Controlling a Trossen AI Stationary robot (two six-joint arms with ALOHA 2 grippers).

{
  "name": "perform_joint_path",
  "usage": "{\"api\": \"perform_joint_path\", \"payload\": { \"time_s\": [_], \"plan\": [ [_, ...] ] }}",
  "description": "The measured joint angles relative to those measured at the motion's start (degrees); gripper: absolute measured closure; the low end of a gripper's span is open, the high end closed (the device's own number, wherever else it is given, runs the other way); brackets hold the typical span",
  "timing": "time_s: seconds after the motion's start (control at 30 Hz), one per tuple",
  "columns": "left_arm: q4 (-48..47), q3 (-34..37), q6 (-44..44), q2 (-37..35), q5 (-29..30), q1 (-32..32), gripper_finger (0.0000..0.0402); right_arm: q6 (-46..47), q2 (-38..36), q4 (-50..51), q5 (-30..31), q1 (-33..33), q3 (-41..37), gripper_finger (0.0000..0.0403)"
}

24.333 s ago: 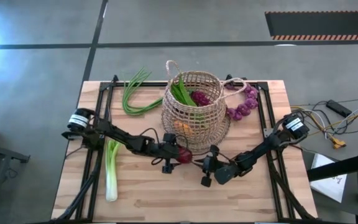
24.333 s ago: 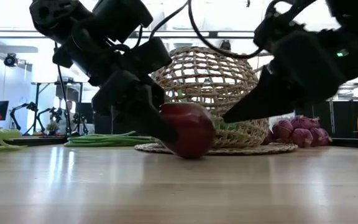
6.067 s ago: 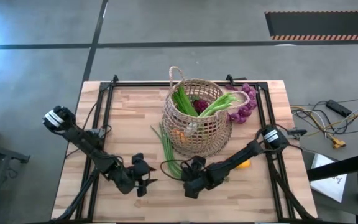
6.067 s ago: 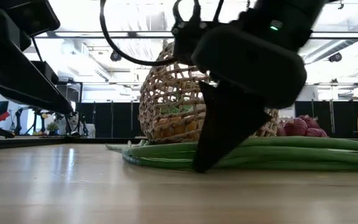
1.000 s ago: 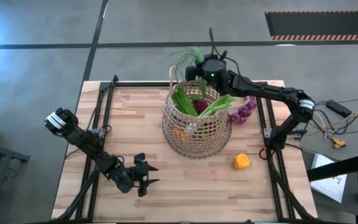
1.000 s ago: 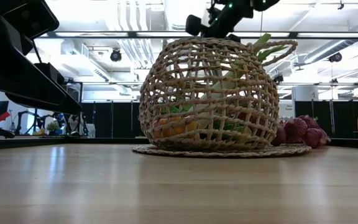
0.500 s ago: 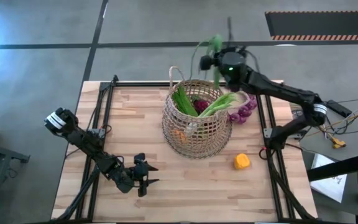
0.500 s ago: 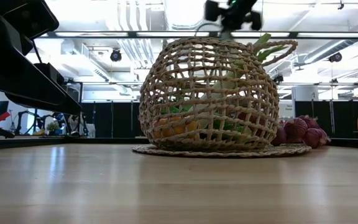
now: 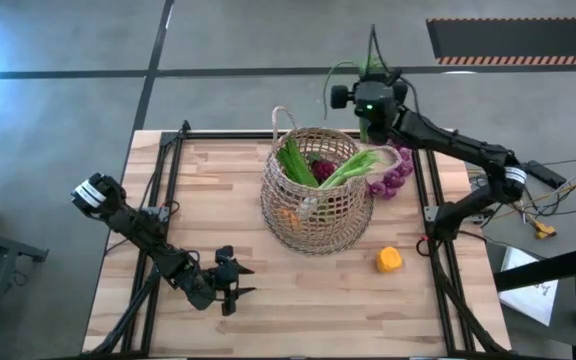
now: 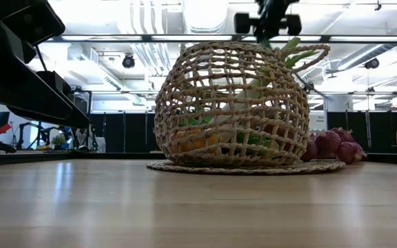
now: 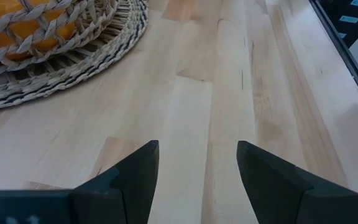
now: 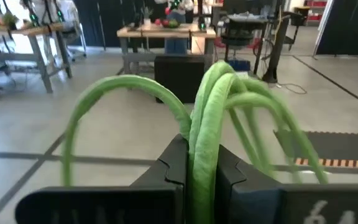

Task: Build produce basket
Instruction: Put the scallions into the basket

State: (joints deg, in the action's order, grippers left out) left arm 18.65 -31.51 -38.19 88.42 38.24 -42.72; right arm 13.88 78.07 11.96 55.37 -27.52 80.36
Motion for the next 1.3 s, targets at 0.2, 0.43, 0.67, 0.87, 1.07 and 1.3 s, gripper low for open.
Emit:
{"api": "perform_joint_path", "payload": {
  "time_s": [0.2,0.43,0.67,0.87,1.07,1.3],
  "plan": [
    [0.0,0.0,-0.1,0.0,0.0,0.0,0.0201,2.7,4.2,-1.5,-6.7,-1.0,2.3,0.0385],
    [0.1,0.0,-0.4,0.0,0.0,0.0,0.0201,0.9,7.6,-0.8,-11.7,-0.9,9.3,0.0385],
    [0.2,0.0,-0.4,0.0,0.0,0.0,0.0201,6.3,10.2,4.1,-16.2,-0.6,11.6,0.0385],
    [0.2,0.0,-0.4,0.0,0.0,0.0,0.0201,14.0,12.5,9.5,-21.6,-0.5,11.6,0.0385],
    [0.2,0.0,-0.4,0.0,0.0,0.0,0.0201,18.9,14.5,16.4,-25.8,-0.3,11.5,0.0385],
    [0.3,0.0,-0.4,0.0,0.0,0.0,0.0201,19.6,15.1,21.5,-32.9,1.4,11.9,0.0385]
  ]
}}
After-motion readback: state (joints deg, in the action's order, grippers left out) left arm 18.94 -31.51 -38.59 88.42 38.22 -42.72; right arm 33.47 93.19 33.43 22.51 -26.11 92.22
